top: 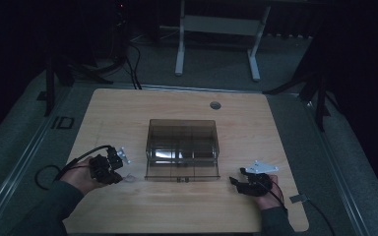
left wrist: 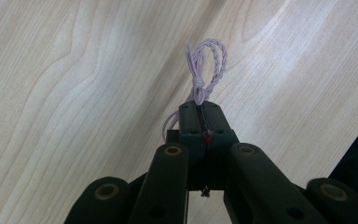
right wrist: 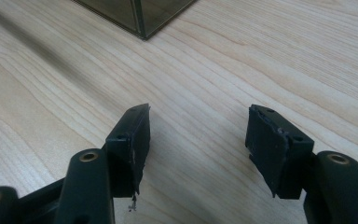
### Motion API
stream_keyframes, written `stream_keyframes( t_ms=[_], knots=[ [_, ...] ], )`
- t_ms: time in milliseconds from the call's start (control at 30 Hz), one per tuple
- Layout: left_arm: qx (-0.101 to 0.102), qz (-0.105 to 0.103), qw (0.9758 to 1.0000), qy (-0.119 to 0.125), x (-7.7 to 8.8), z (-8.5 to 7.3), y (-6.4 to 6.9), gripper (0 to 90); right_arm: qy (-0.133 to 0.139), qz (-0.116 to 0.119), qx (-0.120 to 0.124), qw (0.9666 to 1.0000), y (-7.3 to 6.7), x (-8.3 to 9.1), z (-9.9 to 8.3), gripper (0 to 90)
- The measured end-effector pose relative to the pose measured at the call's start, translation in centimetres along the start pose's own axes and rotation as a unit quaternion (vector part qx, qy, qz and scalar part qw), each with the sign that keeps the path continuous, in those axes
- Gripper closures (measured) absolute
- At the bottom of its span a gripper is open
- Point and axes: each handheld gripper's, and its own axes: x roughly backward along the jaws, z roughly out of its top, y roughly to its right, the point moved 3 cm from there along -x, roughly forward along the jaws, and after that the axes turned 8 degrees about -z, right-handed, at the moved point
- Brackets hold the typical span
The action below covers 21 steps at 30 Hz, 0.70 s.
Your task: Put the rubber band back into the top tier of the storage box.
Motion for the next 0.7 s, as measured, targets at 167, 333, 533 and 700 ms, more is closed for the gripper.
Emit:
stream_keyframes(
  t_ms=[167, 333, 533, 700],
  knots=[
    [-0.002, 0.0, 1.0, 0.002, 0.4, 0.1, 0.0, 89.3, 0.0, 0.0, 0.0, 1.0, 0.0, 0.0, 0.0, 40.2],
    [-0.005, 0.0, 1.0, 0.004, 0.8, 0.2, 0.0, 89.4, 0.0, 0.0, 0.0, 1.0, 0.0, 0.0, 0.0, 40.2],
    [-0.007, -0.003, 1.0, 0.005, 1.2, 0.4, 0.1, 89.4, 0.0, 0.0, 0.0, 1.0, 0.0, 0.0, 0.0, 40.2],
    [-0.013, -0.005, 0.9999, 0.003, 1.5, 0.7, 0.2, 89.3, 0.0, 0.0, 0.0, 1.0, 0.0, 0.0, 0.0, 40.1]
  ],
)
